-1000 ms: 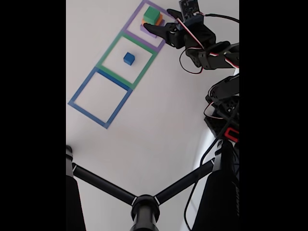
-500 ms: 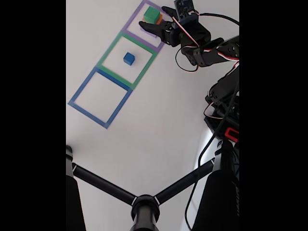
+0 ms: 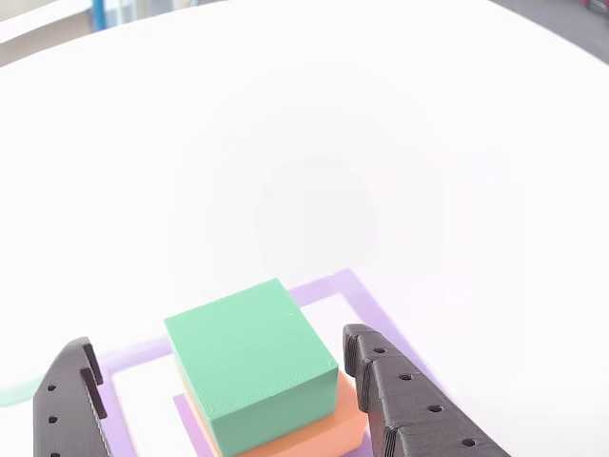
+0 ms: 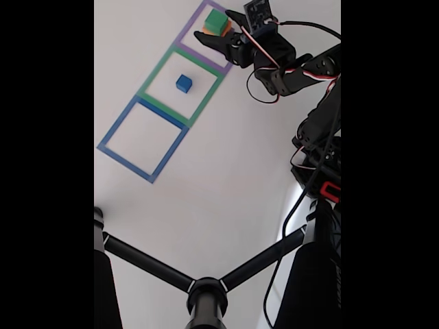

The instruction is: Tower of hanoi

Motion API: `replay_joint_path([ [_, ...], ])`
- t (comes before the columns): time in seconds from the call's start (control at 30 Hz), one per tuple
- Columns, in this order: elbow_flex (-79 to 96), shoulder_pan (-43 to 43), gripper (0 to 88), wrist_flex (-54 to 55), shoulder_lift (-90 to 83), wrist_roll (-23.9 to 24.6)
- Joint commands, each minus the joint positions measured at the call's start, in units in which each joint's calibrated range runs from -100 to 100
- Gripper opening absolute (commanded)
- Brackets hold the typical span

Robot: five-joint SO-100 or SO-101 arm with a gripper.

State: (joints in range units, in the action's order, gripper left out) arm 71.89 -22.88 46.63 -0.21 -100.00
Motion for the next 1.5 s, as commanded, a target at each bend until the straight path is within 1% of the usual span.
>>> replay_joint_path([
  [0.0,-1.9,0.4,25.0,1.4,-0.2,0.0],
  [0.67,-1.3,1.6,11.9,2.0,0.7,0.0],
  [0.93,-1.3,2.6,7.9,2.0,0.7,0.0],
  [1.13,-1.3,3.3,7.4,0.7,-1.2,0.0],
  [1.3,-1.3,4.6,8.1,-6.0,-7.7,0.0],
  [1.47,-2.1,6.1,7.3,-19.4,-19.4,0.0],
])
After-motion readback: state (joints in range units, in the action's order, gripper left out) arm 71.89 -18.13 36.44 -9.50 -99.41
